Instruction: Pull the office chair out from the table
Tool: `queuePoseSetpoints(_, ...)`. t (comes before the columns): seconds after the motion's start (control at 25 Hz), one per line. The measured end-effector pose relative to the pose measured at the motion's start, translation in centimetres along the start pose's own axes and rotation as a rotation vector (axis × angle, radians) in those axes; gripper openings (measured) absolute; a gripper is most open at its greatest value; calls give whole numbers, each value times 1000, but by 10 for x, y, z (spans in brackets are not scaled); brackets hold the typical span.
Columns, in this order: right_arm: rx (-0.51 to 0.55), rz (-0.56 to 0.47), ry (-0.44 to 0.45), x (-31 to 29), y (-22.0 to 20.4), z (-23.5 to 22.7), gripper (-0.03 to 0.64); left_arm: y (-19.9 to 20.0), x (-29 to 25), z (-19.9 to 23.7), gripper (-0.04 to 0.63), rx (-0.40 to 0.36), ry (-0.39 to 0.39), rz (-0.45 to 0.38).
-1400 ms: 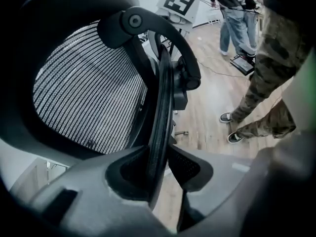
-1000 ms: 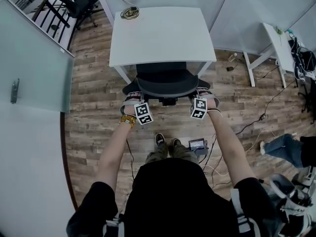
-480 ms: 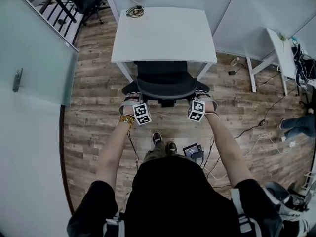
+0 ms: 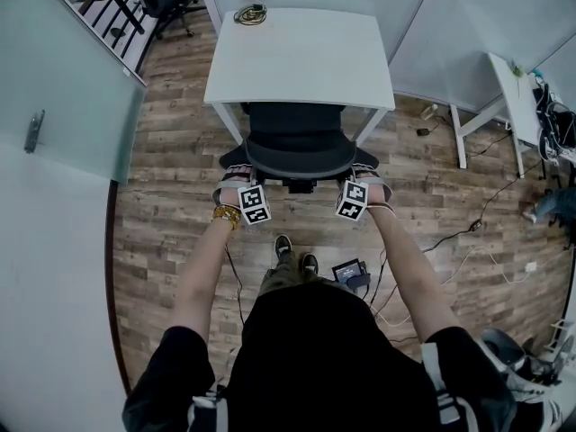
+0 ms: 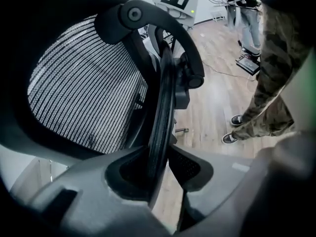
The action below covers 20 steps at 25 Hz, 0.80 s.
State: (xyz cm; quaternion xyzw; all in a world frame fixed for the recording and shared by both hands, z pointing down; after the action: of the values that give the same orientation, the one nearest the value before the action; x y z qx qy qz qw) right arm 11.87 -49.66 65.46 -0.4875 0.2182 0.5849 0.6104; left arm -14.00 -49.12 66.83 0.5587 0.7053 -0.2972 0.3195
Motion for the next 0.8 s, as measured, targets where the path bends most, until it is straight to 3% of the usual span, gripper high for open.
queuePoseSetpoints(0.8, -7, -11, 12, 18, -1, 23, 100, 8, 14, -23, 143, 19, -4, 40)
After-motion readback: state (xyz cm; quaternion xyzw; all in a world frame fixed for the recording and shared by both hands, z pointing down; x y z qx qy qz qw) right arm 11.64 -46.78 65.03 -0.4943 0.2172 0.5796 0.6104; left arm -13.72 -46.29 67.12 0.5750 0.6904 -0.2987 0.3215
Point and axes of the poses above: the fingertips, and each gripper's own axes: x backward along the fingers, z to its left, y out of its top, the point moved 10 cm from there along x, backward along the fingers, and after that the axes turned 13 degrees about -x, right-handed, at the moved point
